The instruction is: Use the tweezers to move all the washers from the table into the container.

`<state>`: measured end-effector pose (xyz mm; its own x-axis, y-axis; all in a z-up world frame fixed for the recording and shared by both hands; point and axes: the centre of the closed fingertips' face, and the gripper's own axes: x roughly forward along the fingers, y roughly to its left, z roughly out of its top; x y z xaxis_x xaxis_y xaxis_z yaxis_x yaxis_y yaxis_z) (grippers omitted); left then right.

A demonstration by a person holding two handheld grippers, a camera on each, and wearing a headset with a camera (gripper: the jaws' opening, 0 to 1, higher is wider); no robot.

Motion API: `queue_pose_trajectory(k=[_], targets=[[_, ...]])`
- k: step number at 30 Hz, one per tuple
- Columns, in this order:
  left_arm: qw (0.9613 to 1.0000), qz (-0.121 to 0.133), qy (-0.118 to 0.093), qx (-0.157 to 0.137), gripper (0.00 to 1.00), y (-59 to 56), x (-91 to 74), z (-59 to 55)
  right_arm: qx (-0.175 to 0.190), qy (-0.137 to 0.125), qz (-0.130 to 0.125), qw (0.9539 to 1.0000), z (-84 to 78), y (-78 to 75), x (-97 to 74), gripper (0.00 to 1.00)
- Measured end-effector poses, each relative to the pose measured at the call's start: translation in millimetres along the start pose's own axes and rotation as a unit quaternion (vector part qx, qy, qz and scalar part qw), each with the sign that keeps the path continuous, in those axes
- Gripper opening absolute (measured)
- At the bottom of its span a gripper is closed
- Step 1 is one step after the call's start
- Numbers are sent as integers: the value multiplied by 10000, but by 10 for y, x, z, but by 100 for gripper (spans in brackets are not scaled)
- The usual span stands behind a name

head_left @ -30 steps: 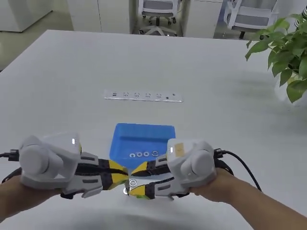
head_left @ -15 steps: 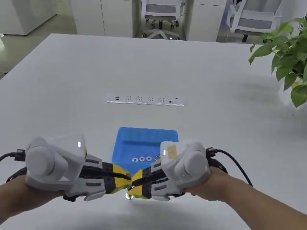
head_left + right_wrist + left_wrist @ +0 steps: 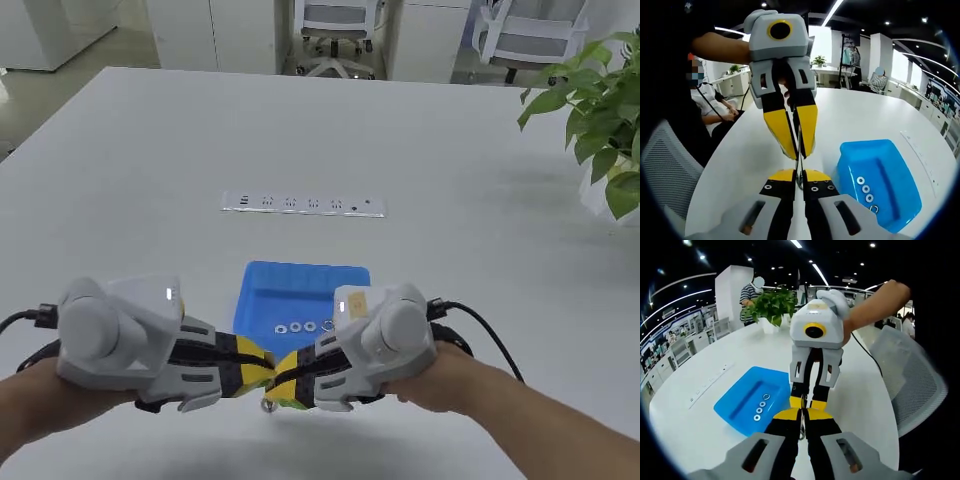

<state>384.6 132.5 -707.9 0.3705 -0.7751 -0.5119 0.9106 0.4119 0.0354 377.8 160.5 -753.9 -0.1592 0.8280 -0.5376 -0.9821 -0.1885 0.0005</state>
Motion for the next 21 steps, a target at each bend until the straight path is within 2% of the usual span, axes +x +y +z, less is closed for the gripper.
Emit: queue_pose_trajectory(k=[6,21], targets=[[10000,-31,16,-36,7,18,6,-20,-95,98,79,9999,-1,9,3,8],[10000,-2,58,7,7,22,-20,-25,-352,168,52,9992,16,-8,26,10]])
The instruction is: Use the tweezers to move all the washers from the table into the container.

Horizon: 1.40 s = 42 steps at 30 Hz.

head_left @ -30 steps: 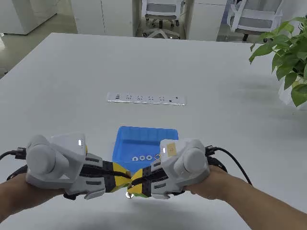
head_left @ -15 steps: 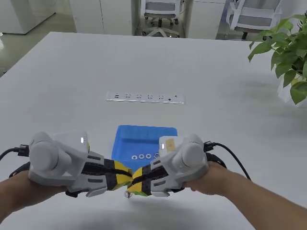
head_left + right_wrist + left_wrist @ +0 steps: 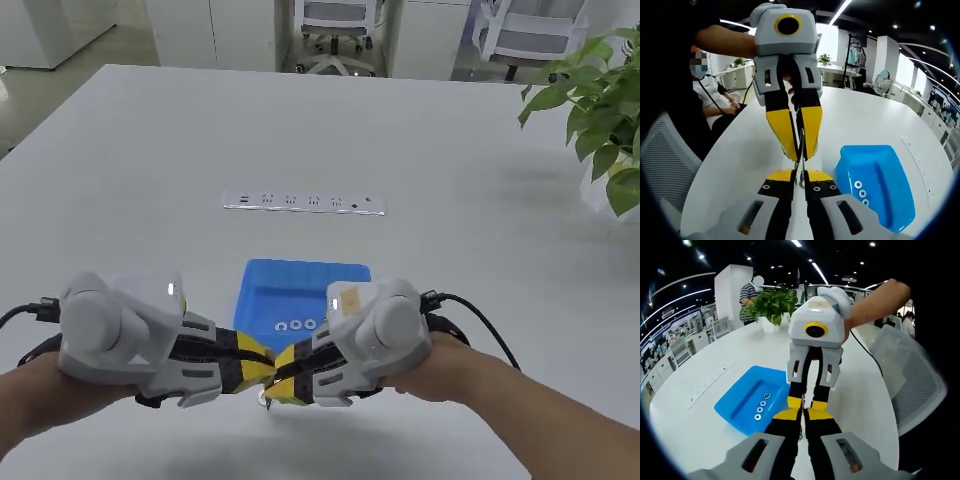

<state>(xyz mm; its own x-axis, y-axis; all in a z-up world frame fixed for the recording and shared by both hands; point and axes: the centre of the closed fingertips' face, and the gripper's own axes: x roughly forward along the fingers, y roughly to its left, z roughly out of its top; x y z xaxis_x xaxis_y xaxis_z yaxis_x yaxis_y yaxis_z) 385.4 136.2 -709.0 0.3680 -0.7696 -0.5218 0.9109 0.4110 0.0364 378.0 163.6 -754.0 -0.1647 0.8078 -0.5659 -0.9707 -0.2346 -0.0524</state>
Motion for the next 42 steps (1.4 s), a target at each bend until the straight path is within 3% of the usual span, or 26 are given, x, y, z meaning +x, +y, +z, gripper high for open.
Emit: queue_pose_trajectory(k=[24,42], targets=[[10000,15,-2,15,7,8,-2,14,-124,18,-22,9999,8,-25,27,9],[9997,-7,-64,-243,7,58,-4,-12,-1,27,-1,10000,11,-43,36,8]])
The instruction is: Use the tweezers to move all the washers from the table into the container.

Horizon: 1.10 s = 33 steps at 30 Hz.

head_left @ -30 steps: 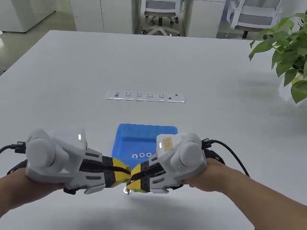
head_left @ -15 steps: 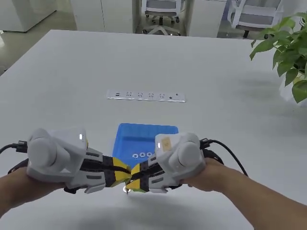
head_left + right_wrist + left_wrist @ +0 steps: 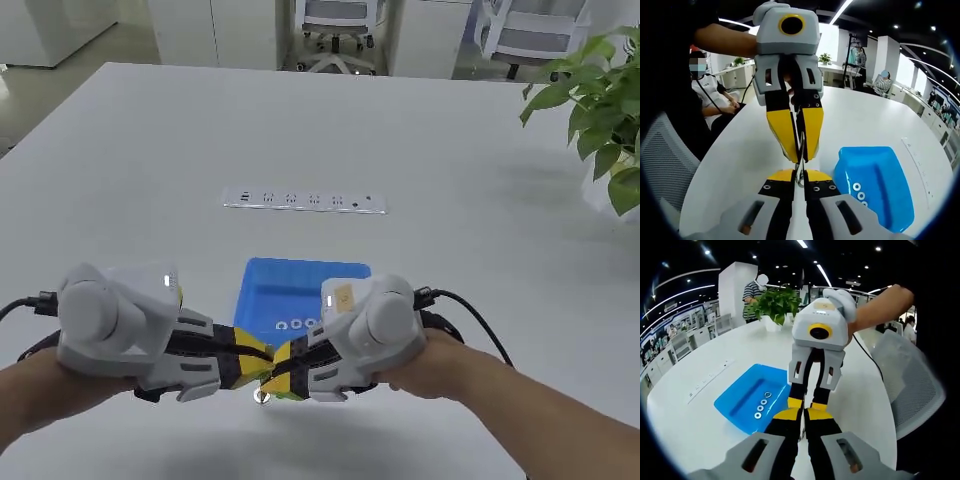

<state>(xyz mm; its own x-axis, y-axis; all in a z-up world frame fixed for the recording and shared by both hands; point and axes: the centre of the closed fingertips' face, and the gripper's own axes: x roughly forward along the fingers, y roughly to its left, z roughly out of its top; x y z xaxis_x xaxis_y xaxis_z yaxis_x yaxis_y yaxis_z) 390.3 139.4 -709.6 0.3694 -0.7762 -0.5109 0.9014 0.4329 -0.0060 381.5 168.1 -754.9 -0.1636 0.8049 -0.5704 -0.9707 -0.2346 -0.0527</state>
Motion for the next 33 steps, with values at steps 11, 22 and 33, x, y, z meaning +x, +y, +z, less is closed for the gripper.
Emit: queue_pose_trajectory(k=[11,22,33], targets=[[10000,-1,-19,-47,7,44,-34,-15,-48,-15,-19,10000,14,-6,-37,9],[10000,20,-6,-12,7,87,-38,-14,-52,-23,-48,10000,27,-40,-46,10],[10000,26,30,2,7,71,-22,-57,-78,29,-6,10000,-4,-24,-5,10]])
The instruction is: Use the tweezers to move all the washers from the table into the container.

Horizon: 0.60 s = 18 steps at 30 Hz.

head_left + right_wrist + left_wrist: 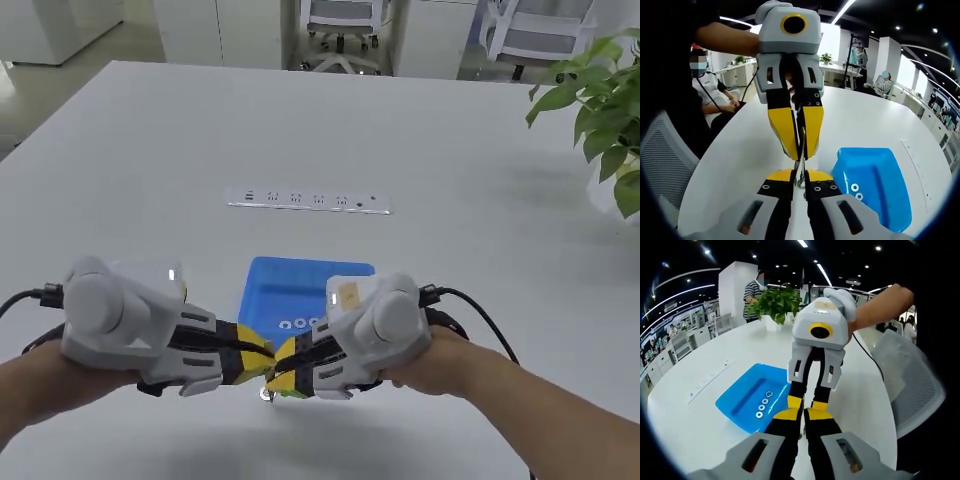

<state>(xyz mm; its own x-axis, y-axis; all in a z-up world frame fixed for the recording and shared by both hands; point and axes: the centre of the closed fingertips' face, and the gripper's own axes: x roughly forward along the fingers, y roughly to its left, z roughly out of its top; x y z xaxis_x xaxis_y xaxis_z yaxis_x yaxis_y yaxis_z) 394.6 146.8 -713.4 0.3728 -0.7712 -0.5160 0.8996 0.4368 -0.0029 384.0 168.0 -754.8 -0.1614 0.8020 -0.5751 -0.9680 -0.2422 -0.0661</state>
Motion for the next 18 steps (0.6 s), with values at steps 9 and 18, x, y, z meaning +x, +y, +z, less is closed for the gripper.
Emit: queue_pose_trajectory(k=[9,18], targets=[[10000,12,-21,49,7,-12,8,44,16,-64,-18,10000,31,-18,-2,10],[10000,-5,40,35,7,-18,21,5,-11,14,1,10000,-11,-9,18,10]])
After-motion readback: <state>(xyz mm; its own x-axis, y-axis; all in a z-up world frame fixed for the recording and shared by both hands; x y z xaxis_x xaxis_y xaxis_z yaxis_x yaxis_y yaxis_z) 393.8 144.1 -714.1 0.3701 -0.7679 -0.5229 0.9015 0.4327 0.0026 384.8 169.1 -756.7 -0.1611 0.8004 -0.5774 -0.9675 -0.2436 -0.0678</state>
